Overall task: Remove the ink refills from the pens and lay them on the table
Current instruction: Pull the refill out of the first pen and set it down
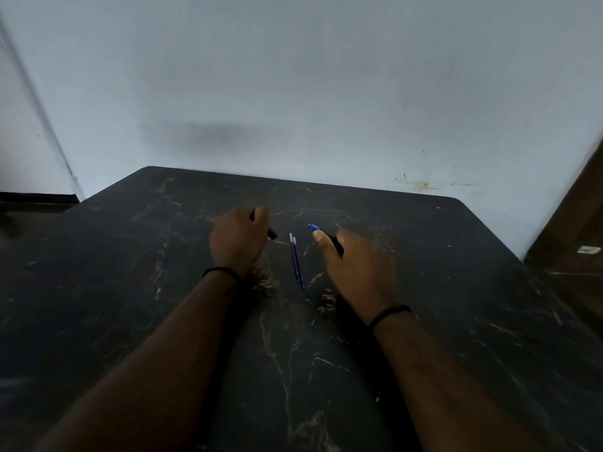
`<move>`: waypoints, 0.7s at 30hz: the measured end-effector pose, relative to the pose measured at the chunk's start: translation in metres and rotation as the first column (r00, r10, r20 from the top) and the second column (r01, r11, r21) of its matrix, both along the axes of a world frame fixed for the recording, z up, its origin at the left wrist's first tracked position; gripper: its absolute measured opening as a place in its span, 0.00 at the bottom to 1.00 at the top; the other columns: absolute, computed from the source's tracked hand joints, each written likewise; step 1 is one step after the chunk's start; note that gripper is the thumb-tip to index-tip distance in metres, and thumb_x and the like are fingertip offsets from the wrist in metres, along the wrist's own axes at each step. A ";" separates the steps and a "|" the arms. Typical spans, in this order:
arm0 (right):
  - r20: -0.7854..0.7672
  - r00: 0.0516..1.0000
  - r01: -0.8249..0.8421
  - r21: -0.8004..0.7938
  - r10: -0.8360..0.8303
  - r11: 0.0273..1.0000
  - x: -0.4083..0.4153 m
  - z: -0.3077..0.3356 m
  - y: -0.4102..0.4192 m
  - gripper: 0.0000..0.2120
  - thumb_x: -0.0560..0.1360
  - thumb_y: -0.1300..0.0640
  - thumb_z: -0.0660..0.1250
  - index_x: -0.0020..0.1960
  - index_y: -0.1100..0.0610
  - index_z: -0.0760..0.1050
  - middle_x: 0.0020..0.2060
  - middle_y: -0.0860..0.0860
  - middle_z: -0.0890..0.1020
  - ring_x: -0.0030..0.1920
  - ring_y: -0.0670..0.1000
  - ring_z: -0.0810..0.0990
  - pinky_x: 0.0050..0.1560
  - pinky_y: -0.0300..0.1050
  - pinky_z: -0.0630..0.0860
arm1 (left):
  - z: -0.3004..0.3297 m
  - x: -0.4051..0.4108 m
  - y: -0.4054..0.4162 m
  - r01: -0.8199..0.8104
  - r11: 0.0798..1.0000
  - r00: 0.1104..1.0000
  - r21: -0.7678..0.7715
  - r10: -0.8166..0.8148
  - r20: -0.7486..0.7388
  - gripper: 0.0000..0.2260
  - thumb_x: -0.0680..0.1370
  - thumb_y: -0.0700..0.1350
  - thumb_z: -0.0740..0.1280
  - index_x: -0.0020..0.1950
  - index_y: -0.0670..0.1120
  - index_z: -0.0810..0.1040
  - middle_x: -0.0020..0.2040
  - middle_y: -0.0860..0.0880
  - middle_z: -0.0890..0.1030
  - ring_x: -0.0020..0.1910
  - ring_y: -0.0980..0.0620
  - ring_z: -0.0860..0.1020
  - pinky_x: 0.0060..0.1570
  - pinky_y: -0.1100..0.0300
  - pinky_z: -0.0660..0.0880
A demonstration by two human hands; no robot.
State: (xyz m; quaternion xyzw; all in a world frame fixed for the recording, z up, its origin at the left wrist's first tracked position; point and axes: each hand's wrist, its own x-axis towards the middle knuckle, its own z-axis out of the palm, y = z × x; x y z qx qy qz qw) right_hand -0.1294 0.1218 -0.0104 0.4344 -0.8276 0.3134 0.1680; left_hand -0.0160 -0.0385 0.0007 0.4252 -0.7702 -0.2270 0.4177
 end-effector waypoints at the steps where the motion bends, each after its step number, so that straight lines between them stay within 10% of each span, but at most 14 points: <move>1: 0.011 1.000 0.003 0.002 -0.003 1.000 -0.002 -0.001 0.000 0.26 0.80 0.34 0.53 0.31 0.51 0.61 0.24 0.46 0.68 0.25 0.46 0.67 0.27 0.43 0.58 | 0.000 0.005 -0.005 -0.023 0.999 0.993 0.025 0.020 0.116 0.19 0.77 0.49 0.59 0.29 0.45 0.78 0.22 0.55 0.76 0.24 0.55 0.72 0.26 0.64 0.61; 6: -0.007 1.000 0.009 0.016 -0.009 1.000 -0.003 -0.005 -0.002 0.26 0.80 0.34 0.54 0.30 0.50 0.61 0.23 0.46 0.67 0.24 0.44 0.66 0.26 0.41 0.56 | -0.005 0.015 -0.015 -0.082 0.996 0.901 0.037 0.059 0.430 0.18 0.75 0.56 0.60 0.43 0.46 0.84 0.44 0.45 0.84 0.44 0.43 0.82 0.46 0.54 0.78; 13: 0.064 0.998 -0.005 0.074 0.000 0.997 -0.005 -0.004 -0.002 0.22 0.81 0.37 0.52 0.36 0.49 0.67 0.28 0.46 0.71 0.29 0.46 0.70 0.30 0.42 0.64 | -0.010 0.015 -0.017 -0.259 0.966 0.810 -0.015 0.226 0.542 0.29 0.74 0.63 0.61 0.62 0.40 0.76 0.61 0.37 0.75 0.59 0.37 0.75 0.57 0.47 0.74; 17: 0.123 0.992 -0.011 -0.090 0.022 0.996 -0.005 0.000 -0.001 0.11 0.83 0.47 0.55 0.52 0.51 0.71 0.36 0.46 0.74 0.35 0.46 0.73 0.31 0.40 0.64 | 0.000 0.012 -0.003 -0.198 0.961 0.921 -0.193 0.250 0.298 0.19 0.76 0.56 0.65 0.56 0.42 0.74 0.56 0.40 0.74 0.55 0.41 0.74 0.53 0.49 0.71; 21: 0.218 0.969 -0.044 -0.321 0.119 0.946 -0.004 0.003 0.000 0.07 0.83 0.51 0.57 0.57 0.53 0.70 0.38 0.48 0.76 0.35 0.45 0.74 0.31 0.40 0.65 | 0.009 -0.003 0.027 0.054 0.976 0.993 -0.212 -0.074 -0.089 0.10 0.80 0.51 0.64 0.46 0.45 0.76 0.44 0.48 0.77 0.42 0.49 0.76 0.41 0.55 0.73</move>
